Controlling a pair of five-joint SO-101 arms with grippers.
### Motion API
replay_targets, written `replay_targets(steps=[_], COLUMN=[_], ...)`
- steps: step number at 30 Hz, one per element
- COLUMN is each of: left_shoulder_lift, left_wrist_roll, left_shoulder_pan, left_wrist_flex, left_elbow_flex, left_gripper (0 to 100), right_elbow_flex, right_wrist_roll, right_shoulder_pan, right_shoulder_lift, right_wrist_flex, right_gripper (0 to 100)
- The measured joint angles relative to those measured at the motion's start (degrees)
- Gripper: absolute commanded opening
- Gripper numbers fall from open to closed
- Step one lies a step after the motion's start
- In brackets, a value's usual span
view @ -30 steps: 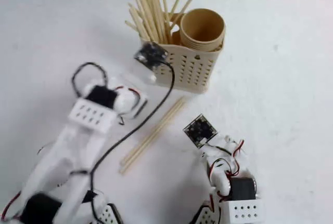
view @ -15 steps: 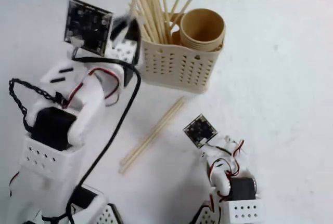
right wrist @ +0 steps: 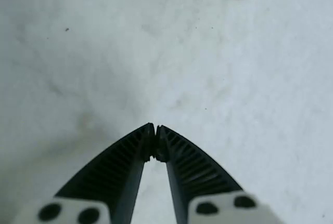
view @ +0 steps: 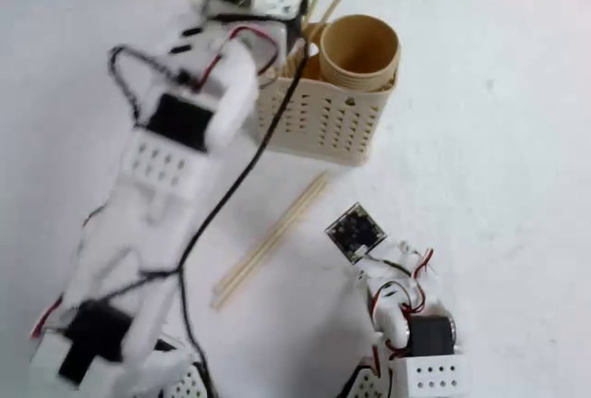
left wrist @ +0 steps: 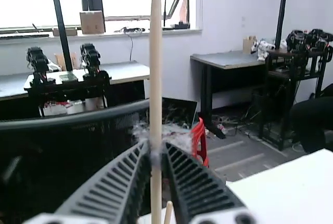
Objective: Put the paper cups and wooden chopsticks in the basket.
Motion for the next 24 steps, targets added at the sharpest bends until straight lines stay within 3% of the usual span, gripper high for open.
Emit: replay_targets(steps=[10, 14, 24], left_shoulder_lift=[8.53, 8.70, 8.35], left_wrist_roll=[7.03, 7.65, 8.62], left_shoulder_pan=[-2.64, -3.08, -2.90], left_wrist_flex=[2.73, 5.19, 7.30], left_elbow_flex=[-2.99, -2.99, -3.16], left_gripper=[4, 10, 10], right_elbow_flex=[0.00, 0.00, 0.00], right_wrist_roll=[0.00, 0.00, 0.00], right_shoulder_pan=[0.00, 0.00, 0.00], right_shoulder_lift=[0.00, 0.00, 0.00], right_wrist_flex=[0.00, 0.00, 0.00], right_gripper=[1.9, 1.9, 1.9])
